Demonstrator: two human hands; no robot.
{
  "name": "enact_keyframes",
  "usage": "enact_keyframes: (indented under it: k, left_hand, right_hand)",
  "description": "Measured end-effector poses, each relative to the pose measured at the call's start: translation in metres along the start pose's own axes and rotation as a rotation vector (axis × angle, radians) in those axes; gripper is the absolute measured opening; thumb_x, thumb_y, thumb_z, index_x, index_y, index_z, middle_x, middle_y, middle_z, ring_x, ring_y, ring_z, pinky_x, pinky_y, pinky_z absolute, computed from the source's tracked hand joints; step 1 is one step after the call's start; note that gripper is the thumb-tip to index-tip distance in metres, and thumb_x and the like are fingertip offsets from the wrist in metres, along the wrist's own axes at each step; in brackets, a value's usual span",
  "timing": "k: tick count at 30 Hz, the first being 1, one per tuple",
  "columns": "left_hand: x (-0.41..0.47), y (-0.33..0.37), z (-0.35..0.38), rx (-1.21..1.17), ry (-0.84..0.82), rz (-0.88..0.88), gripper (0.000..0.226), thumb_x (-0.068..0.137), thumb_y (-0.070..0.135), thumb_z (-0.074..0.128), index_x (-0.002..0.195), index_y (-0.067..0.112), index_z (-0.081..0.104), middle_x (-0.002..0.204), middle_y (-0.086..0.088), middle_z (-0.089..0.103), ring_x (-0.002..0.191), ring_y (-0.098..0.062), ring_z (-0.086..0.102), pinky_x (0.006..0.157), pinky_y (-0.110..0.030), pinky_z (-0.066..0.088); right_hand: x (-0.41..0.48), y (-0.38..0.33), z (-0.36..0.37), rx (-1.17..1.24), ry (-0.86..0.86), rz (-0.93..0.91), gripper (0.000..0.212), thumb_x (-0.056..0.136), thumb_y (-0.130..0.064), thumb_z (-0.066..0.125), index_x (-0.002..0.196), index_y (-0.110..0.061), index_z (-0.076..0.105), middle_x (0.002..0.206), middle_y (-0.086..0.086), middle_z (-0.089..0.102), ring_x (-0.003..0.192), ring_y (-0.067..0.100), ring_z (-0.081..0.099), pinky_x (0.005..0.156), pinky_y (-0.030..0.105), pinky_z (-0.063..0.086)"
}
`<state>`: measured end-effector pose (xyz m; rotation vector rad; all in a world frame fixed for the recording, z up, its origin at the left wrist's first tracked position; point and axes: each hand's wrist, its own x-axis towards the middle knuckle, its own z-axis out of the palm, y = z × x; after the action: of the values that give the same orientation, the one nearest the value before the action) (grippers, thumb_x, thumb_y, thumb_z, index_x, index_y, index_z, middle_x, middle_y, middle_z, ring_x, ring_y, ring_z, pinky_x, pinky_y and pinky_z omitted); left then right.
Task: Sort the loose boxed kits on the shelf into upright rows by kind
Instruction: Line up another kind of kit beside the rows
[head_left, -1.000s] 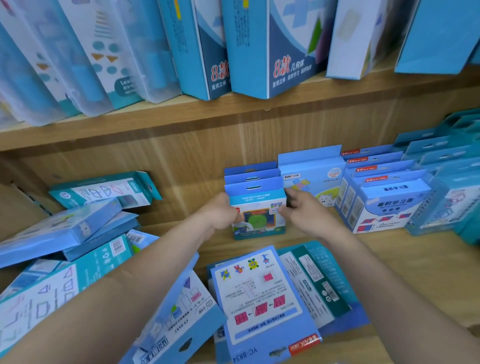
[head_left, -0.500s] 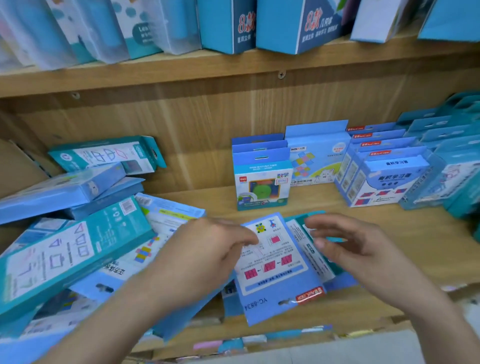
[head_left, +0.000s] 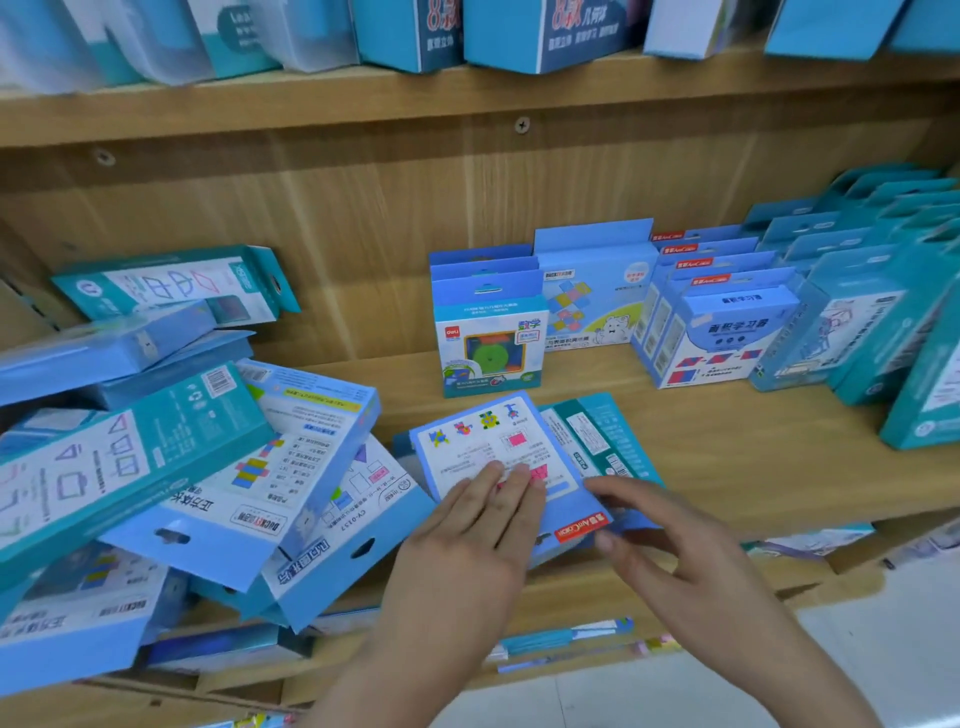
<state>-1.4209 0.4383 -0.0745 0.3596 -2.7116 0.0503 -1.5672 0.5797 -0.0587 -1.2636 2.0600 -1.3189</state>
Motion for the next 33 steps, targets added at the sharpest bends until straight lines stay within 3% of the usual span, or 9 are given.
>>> enact_keyframes:
  k: [5,7,9,13,16,19,24,29,33]
  left_hand:
    - [0.019,0.005,-0.012,-0.119,0.161,-0.064,0.045,0.080,0.014,0.045,0.122,0.015,0.062,0.122,0.004,0.065,0.112,-0.011,0.060,0.098,-0.022,0.044]
    - [0.031,0.008,-0.032,-0.373,0.376,-0.355,0.027,0.088,0.016,0.049,0.108,0.016,0.066,0.099,0.018,0.069,0.090,0.006,0.061,0.080,-0.012,0.046]
    - [0.048,0.009,-0.051,-0.707,0.582,-0.756,0.027,0.095,0.029,0.050,0.078,0.012,0.064,0.071,0.010,0.065,0.065,0.004,0.054,0.058,-0.025,0.045]
    - [0.074,0.018,-0.066,-1.330,0.730,-1.045,0.029,0.098,0.025,0.047,0.084,0.015,0.070,0.091,-0.008,0.074,0.081,-0.022,0.070,0.069,-0.038,0.058]
    - [0.083,0.041,-0.062,-1.365,0.715,-1.139,0.026,0.098,0.024,0.047,0.090,0.015,0.070,0.091,-0.010,0.074,0.069,-0.018,0.071,0.054,-0.028,0.055]
    - [0.086,0.061,-0.055,-1.438,0.690,-1.150,0.024,0.097,0.024,0.047,0.097,0.014,0.069,0.088,-0.006,0.075,0.076,-0.021,0.072,0.060,-0.031,0.059]
    - [0.092,0.083,-0.047,-1.490,0.527,-1.152,0.029,0.097,0.025,0.048,0.104,0.006,0.069,0.095,-0.015,0.073,0.081,-0.028,0.071,0.056,-0.031,0.057]
    - [0.095,0.100,-0.034,-1.438,0.288,-1.091,0.033,0.086,0.037,0.055,0.106,0.015,0.069,0.097,-0.012,0.073,0.089,-0.032,0.070,0.078,-0.046,0.055]
    - [0.099,0.109,-0.029,-1.255,0.104,-0.971,0.040,0.069,0.039,0.068,0.103,0.020,0.062,0.084,-0.006,0.074,0.070,-0.017,0.069,0.057,-0.027,0.054]
  right_hand:
    - [0.009,0.017,-0.014,-0.058,0.006,-0.040,0.061,0.082,-0.028,0.070,0.124,-0.060,0.040,0.123,-0.033,0.052,0.116,-0.006,0.050,0.089,0.013,0.044]
    - [0.014,0.025,-0.026,0.038,0.001,-0.015,0.063,0.077,-0.037,0.067,0.125,-0.064,0.036,0.123,-0.034,0.053,0.119,-0.008,0.047,0.089,0.015,0.045]
    - [0.018,0.032,-0.040,0.147,-0.005,-0.002,0.061,0.072,-0.050,0.065,0.126,-0.059,0.038,0.124,-0.033,0.053,0.121,-0.006,0.047,0.088,0.017,0.047]
    - [0.027,0.036,-0.064,0.344,-0.059,-0.020,0.073,0.064,-0.072,0.065,0.130,-0.051,0.041,0.126,-0.028,0.055,0.122,-0.005,0.048,0.089,0.019,0.048]
    - [0.031,0.035,-0.072,0.343,-0.160,-0.042,0.075,0.064,-0.072,0.064,0.131,-0.055,0.037,0.129,-0.028,0.053,0.125,-0.005,0.046,0.090,0.025,0.048]
    - [0.034,0.034,-0.079,0.435,-0.175,-0.003,0.079,0.058,-0.074,0.069,0.128,-0.059,0.038,0.129,-0.020,0.055,0.120,-0.002,0.051,0.087,0.018,0.048]
    - [0.043,0.037,-0.100,0.650,-0.128,0.140,0.071,0.072,-0.030,0.068,0.135,-0.044,0.039,0.114,-0.005,0.069,0.101,0.002,0.065,0.071,0.016,0.053]
    - [0.037,0.044,-0.113,0.819,-0.111,0.206,0.074,0.061,-0.035,0.083,0.127,-0.029,0.052,0.100,0.007,0.074,0.087,0.019,0.071,0.062,0.024,0.056]
    - [0.030,0.066,-0.130,0.862,0.036,0.250,0.069,0.057,-0.027,0.084,0.120,-0.021,0.056,0.088,0.010,0.074,0.069,0.017,0.067,0.048,0.022,0.049]
